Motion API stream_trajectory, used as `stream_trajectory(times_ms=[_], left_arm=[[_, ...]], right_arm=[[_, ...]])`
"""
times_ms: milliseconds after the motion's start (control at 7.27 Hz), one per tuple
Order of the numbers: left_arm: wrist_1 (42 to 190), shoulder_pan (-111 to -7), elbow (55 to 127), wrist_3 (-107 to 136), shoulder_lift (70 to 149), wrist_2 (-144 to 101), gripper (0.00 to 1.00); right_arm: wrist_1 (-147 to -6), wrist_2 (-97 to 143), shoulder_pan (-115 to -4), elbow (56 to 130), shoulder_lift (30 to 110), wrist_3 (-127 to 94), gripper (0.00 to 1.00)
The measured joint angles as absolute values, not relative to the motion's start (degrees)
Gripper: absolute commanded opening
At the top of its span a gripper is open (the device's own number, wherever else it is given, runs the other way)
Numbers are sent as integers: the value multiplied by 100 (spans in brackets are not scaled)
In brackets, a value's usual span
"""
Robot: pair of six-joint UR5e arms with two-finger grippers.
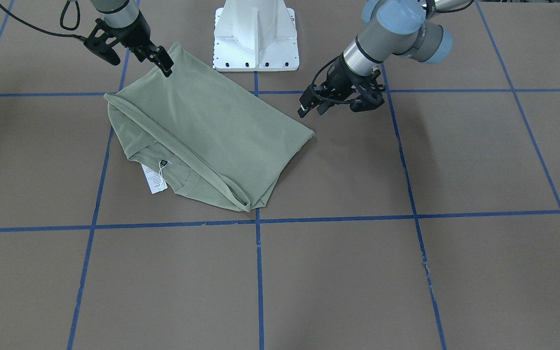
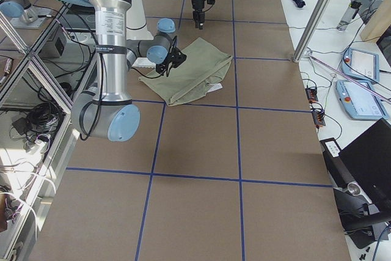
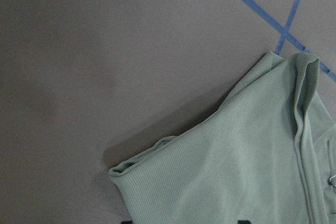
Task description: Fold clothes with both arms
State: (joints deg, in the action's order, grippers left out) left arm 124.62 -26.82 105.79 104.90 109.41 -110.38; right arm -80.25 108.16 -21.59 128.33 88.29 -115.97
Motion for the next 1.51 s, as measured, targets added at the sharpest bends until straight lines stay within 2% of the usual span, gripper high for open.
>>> stream_trajectory(times_ms=[275, 825, 963, 1100, 1238, 1375, 1513], left_arm=[[12298, -2508, 10299, 10509, 11128, -10746, 66], [12262, -2458, 9963, 10512, 11157, -10590, 63], [12261, -2455, 9926, 10512, 11153, -10565, 58], [12261, -2450, 9909, 10512, 11151, -10556, 46], [12261, -2440, 9896, 10512, 11145, -10551, 9], [12238, -2427, 9892, 10512, 11142, -10548, 0], [12188, -2428, 9897, 10510, 11150, -10547, 0]], right_arm=[[-8035, 10830, -2722, 12517, 8509, -11383, 100], [-8008, 10788, -2914, 12233, 8424, -11145, 100], [-8007, 10784, -2916, 12226, 8409, -11133, 100], [-8007, 10779, -2918, 12218, 8390, -11129, 100], [-8007, 10777, -2918, 12209, 8379, -11128, 100], [-8007, 10776, -2918, 12196, 8366, -11127, 100], [-8007, 10775, -2918, 12188, 8350, -11127, 100]])
